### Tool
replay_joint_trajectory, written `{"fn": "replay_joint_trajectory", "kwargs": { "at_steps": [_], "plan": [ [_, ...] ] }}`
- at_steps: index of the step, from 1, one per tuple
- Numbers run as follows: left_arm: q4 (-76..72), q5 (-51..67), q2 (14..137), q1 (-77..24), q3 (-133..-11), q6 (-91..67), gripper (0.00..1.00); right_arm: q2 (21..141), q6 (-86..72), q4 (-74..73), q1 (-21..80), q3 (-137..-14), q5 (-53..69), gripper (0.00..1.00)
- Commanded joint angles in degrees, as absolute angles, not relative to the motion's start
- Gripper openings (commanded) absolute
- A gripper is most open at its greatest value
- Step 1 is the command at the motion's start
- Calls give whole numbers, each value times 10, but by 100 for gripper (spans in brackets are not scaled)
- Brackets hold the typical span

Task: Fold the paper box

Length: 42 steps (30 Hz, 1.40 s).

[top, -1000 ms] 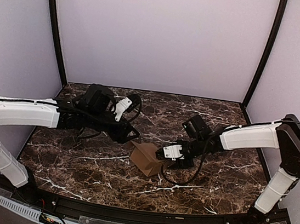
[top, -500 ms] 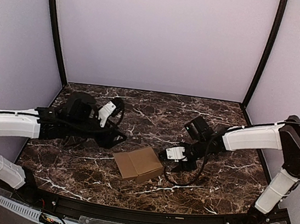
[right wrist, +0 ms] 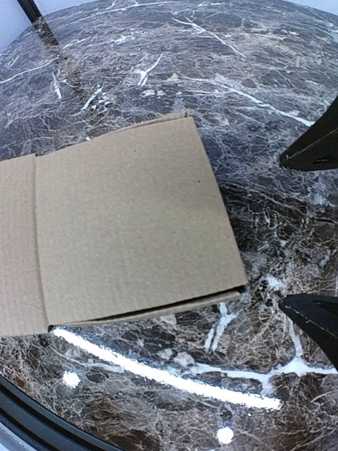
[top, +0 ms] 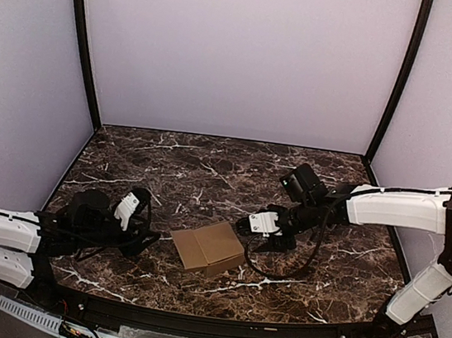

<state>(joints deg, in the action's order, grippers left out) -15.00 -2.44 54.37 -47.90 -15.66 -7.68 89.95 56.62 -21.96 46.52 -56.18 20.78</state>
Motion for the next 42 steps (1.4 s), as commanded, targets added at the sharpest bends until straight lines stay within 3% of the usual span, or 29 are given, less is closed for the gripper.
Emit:
{"fn": "replay_joint_trajectory", "kwargs": {
  "at_steps": [1,12,24,42],
  "plan": [
    [-241,13,587,-482,-151,-40,55,928,558,-231,483,-596,212,59],
    [-377,62,762,-482,-184,24,36,942,545,-223,513,-610,220,59],
    [-405,76,794,-482,-206,32,15,956,547,-213,517,-607,229,58],
    [-384,81,816,-482,-208,41,10,981,548,-192,516,-588,213,58]
  ]
}}
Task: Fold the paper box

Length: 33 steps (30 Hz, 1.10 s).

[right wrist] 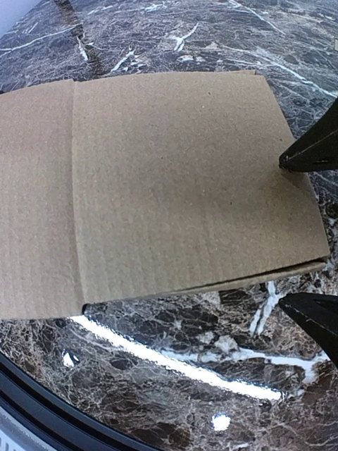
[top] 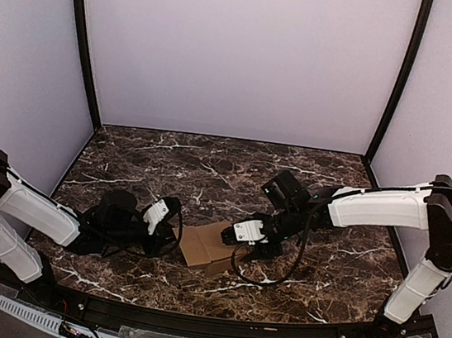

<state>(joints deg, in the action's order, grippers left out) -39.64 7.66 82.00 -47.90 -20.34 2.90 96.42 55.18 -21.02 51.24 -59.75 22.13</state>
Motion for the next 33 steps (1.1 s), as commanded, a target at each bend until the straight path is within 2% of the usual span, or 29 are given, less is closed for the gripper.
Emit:
{"fn": "replay_joint_trajectory", "kwargs": {
  "at_steps": [1,11,13,16,22,26,33],
  "plan": [
    [-382,81,815,-483,-211,43,10,984,548,-190,516,-587,211,58],
    [-309,86,785,-483,-268,72,12,1000,543,-185,483,-582,232,57],
    [-287,84,782,-482,-282,75,19,1001,539,-185,474,-581,242,57],
    [-253,66,773,-482,-293,75,37,999,539,-183,468,-575,244,57],
    [-271,38,725,-483,-241,20,56,995,536,-178,460,-573,251,57],
    [-314,66,734,-482,-226,-23,60,998,535,-175,457,-575,257,57],
    [-398,126,888,-483,-279,-45,60,1003,528,-181,456,-586,256,57]
  ]
}}
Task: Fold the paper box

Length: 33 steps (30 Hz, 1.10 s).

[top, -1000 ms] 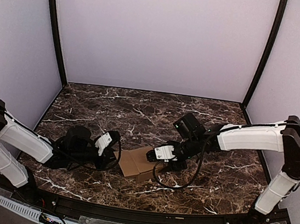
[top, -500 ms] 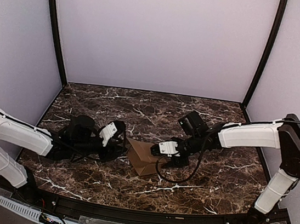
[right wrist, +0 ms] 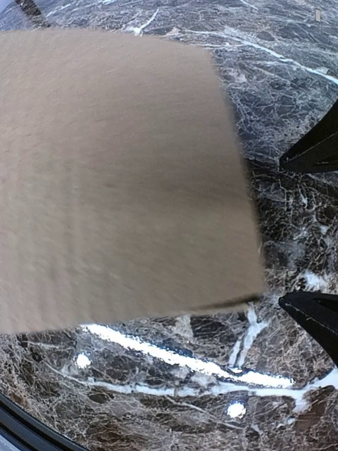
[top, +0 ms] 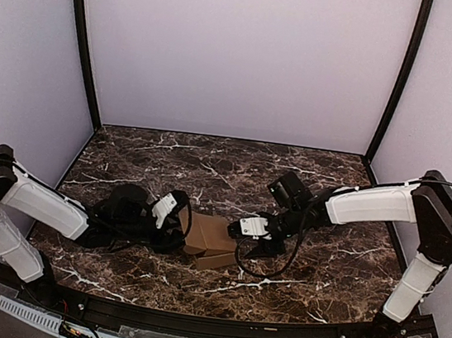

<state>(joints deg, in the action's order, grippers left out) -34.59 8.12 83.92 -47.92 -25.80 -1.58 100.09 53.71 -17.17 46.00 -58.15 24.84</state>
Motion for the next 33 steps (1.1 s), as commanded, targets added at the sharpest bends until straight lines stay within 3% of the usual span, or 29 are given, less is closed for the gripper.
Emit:
{"fn": "replay_joint_trajectory", "kwargs": {
  "at_steps": [1,7,14,20,33],
  "plan": [
    [-419,134,890,-483,-273,-58,60,995,527,-186,455,-586,253,57],
    [-410,119,839,-487,-216,-87,60,916,519,-215,454,-587,271,57],
    [-395,32,796,-488,-189,-157,59,929,482,-215,451,-617,296,56],
    [-454,-39,879,-488,-208,-274,59,973,448,-194,453,-635,317,52],
    [-641,-24,1063,-488,-227,-425,58,1005,395,-167,481,-675,283,50]
  ]
}}
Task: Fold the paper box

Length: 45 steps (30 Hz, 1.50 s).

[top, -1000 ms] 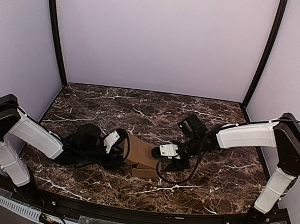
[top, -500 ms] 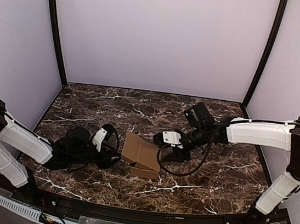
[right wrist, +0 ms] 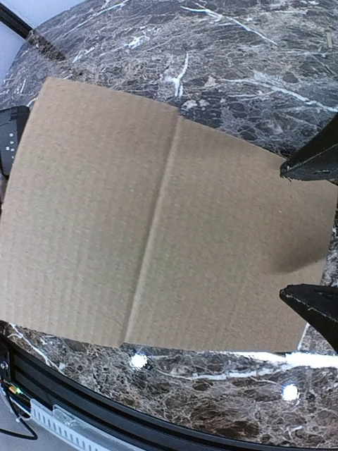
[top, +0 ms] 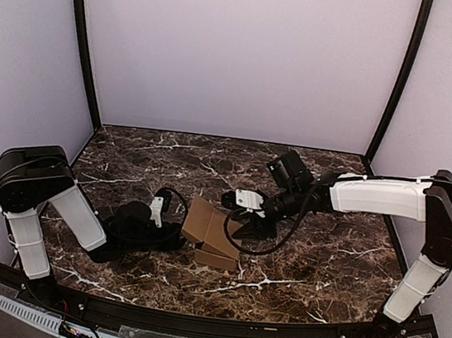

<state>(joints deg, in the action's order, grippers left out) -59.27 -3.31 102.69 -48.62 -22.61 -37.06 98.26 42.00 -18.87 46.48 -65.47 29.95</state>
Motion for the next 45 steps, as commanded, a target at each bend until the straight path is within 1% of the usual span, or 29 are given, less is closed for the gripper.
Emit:
{"fn": "replay_joint_trajectory", "kwargs": {
  "at_steps": [1,6,15,17,20,24,26,27,28,29,31,34,36,38,39,41,45],
  "plan": [
    [-653,-22,1067,-488,-228,-431,58,1014,391,-167,484,-679,273,50],
    [-668,-12,1082,-488,-233,-442,58,1038,391,-162,486,-666,252,49],
    [-697,-26,1073,-488,-197,-488,57,1016,401,-132,484,-608,219,49],
    [-693,-51,1062,-487,-177,-510,57,1011,404,-130,483,-604,222,49],
    [-654,-82,1013,-476,-136,-553,57,1003,408,-129,483,-599,230,49],
    [-623,-122,925,-475,-75,-556,58,1000,415,-128,483,-597,234,50],
    [-608,-125,860,-475,-51,-551,58,1000,418,-130,483,-597,232,50],
    [-588,-124,800,-475,-48,-553,58,1001,419,-131,483,-597,233,50],
    [-511,-122,767,-475,-52,-553,59,1000,420,-132,483,-596,233,50],
    [-461,-108,701,-474,-76,-536,60,998,420,-132,482,-595,233,50],
    [-301,-82,620,-474,-122,-496,62,995,422,-134,482,-593,233,50],
    [-203,-66,567,-474,-186,-465,68,994,424,-132,482,-592,228,50],
    [-149,-47,577,-474,-229,-449,69,994,424,-131,482,-591,228,50],
    [-114,-12,614,-475,-267,-443,67,994,423,-128,482,-589,229,50],
    [-94,18,645,-475,-279,-445,64,993,422,-126,482,-588,229,50],
    [-59,39,686,-475,-317,-447,60,991,420,-124,482,-587,231,50],
    [-45,63,731,-475,-352,-454,54,987,420,-122,482,-586,230,50]
  ]
}}
